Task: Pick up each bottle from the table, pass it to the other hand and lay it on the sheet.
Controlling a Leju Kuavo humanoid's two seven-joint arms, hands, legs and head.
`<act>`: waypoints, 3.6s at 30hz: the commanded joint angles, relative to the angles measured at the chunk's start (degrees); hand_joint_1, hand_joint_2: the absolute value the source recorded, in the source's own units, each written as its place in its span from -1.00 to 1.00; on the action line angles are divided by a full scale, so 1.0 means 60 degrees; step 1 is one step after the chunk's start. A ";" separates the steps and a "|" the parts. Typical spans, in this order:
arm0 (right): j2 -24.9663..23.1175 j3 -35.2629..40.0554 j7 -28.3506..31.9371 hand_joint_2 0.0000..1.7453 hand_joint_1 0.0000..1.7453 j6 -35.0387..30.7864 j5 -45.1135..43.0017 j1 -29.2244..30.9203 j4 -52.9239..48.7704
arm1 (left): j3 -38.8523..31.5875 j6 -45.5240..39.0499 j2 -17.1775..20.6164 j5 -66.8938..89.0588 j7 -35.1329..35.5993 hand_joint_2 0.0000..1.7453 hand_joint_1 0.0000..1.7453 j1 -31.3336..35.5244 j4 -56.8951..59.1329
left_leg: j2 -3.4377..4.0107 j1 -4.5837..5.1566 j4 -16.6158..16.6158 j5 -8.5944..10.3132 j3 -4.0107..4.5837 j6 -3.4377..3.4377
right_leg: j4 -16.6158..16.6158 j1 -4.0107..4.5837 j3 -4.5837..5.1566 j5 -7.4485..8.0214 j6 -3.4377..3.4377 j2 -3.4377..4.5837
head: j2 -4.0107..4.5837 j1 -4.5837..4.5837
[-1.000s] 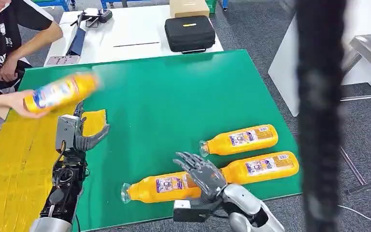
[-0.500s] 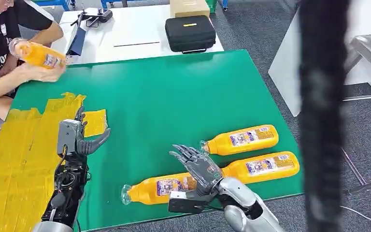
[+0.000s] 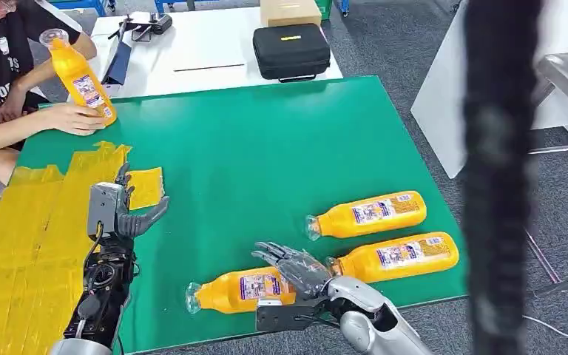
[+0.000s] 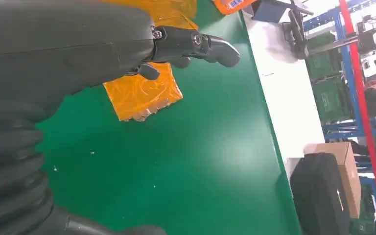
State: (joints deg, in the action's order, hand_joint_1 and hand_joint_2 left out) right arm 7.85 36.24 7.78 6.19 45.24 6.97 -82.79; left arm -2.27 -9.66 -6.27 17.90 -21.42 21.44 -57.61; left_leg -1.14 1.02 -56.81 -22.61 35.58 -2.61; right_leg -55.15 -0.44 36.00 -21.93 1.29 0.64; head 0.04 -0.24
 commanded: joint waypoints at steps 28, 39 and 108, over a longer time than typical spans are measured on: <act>-0.0438 0.0618 -0.2415 1.00 1.00 -0.0927 0.2634 0.0384 0.2930 | 0.0266 -0.0028 -0.0004 -0.0139 0.0064 1.00 -1.00 0.0093 0.0452 | -0.0008 -0.0013 0.0010 -0.0005 -0.0137 0.0024 | 0.0025 0.0015 -0.0129 -0.0014 -0.0022 -0.0025 | 0.0000 0.0000; -0.0518 0.0550 -0.2366 1.00 1.00 -0.0959 0.2631 0.0409 0.2974 | 0.0271 -0.0017 -0.0012 -0.0151 0.0063 1.00 -1.00 0.0121 0.0478 | -0.0015 -0.0015 0.0009 -0.0006 -0.0164 0.0033 | 0.0026 0.0017 -0.0161 -0.0019 -0.0022 -0.0033 | 0.0000 0.0004; -0.2605 -0.2292 0.4062 1.00 1.00 -0.5058 -0.3737 0.1655 0.1985 | 0.4181 0.5699 0.0622 -0.4497 0.1161 1.00 -1.00 0.0116 -0.3540 | 0.0028 -0.0020 -0.0027 -0.0032 -0.0059 0.0057 | -0.0015 0.0022 -0.0056 -0.0017 -0.0024 -0.0005 | 0.0000 0.0004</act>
State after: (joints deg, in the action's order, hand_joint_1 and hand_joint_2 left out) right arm -7.50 20.28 31.13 -27.65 22.18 12.76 -74.93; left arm 20.35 24.09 -3.41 -8.85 -14.23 18.59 -83.76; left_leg -1.12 1.01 -56.80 -22.51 35.63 -2.57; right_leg -55.13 -0.42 36.08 -21.79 1.19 0.65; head 0.04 -0.22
